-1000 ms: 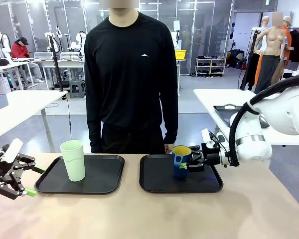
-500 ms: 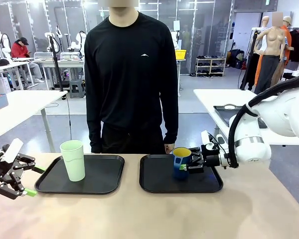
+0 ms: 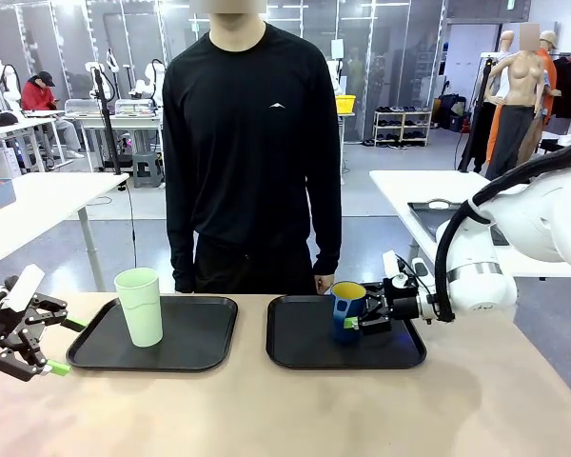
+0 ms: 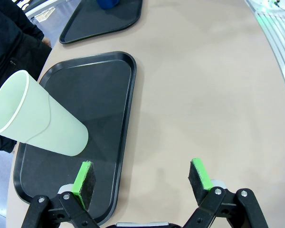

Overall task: Sort and store the cups by type.
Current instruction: Pick up the Handle plastic cup and place it into the empty Flat Tray.

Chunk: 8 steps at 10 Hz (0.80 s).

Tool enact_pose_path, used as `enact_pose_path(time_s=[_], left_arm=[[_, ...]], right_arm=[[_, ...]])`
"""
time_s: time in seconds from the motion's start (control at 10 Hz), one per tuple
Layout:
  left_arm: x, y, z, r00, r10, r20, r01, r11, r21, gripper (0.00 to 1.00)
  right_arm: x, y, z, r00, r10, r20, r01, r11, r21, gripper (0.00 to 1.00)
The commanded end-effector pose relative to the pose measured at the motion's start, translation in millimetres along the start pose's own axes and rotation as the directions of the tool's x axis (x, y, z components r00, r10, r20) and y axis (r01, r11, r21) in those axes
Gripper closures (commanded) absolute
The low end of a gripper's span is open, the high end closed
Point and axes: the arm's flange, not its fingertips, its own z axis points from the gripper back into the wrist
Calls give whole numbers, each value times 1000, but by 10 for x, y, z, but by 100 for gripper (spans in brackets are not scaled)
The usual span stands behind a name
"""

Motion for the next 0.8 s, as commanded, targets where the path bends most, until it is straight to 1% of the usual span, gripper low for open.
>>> enact_pose_path(time_s=[0.0, 0.4, 0.7], left_arm=[[4, 0, -11, 1000, 3, 7, -3, 1000, 6, 0], [4, 0, -11, 1000, 3, 7, -3, 1000, 6, 0], [4, 0, -11, 1000, 3, 7, -3, 1000, 6, 0]], right_arm=[[7, -32, 41, 1000, -11, -15, 11, 1000, -5, 0], [67, -8, 286, 997, -58, -46, 58, 998, -1, 0], [104, 32, 594, 995, -76, -69, 73, 996, -45, 0]])
